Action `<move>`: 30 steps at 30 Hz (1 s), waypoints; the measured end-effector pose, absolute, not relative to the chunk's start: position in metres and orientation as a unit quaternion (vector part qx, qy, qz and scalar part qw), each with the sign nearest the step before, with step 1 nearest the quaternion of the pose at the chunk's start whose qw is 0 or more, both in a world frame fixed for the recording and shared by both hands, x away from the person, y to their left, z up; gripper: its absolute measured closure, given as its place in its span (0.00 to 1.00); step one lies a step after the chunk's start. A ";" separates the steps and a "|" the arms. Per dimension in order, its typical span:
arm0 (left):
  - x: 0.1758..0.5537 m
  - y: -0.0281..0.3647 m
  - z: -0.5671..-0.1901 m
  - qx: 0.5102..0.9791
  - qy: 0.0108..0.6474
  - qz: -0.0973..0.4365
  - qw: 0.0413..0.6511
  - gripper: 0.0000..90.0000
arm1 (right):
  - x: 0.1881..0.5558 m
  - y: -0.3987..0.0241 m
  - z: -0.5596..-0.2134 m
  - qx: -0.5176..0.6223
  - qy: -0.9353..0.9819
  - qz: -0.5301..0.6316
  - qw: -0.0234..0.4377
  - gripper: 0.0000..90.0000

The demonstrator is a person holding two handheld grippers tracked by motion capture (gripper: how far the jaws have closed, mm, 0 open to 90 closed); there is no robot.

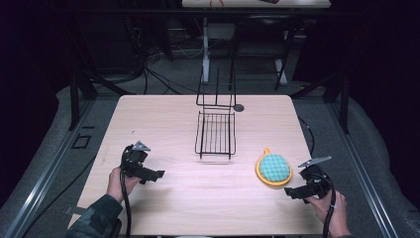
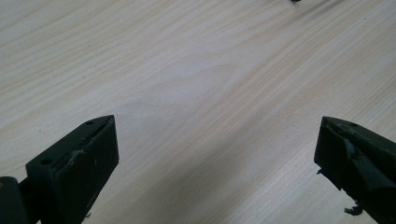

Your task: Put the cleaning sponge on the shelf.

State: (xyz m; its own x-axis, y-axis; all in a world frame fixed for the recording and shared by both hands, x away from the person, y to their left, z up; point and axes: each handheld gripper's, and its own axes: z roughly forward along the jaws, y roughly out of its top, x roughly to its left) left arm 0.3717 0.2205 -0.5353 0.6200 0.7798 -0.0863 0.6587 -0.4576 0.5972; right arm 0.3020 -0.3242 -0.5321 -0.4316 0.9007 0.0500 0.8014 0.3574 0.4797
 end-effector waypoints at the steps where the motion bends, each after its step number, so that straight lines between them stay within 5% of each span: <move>1: 0.372 0.220 -0.536 0.847 0.425 0.103 0.301 0.00 | 0.302 -0.324 -0.532 0.521 0.816 0.222 0.112 0.06; 30: 0.371 0.220 -0.535 0.850 0.419 0.098 0.303 0.00 | 0.310 -0.318 -0.522 0.510 0.814 0.252 0.117 0.06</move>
State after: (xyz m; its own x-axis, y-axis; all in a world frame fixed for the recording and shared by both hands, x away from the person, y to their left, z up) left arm 0.3708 0.2195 -0.5354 0.6298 0.7719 -0.0867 0.6528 -0.4655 0.5977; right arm 0.3100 -0.3180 -0.5224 -0.4531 0.8890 0.0667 0.7712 0.3533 0.5296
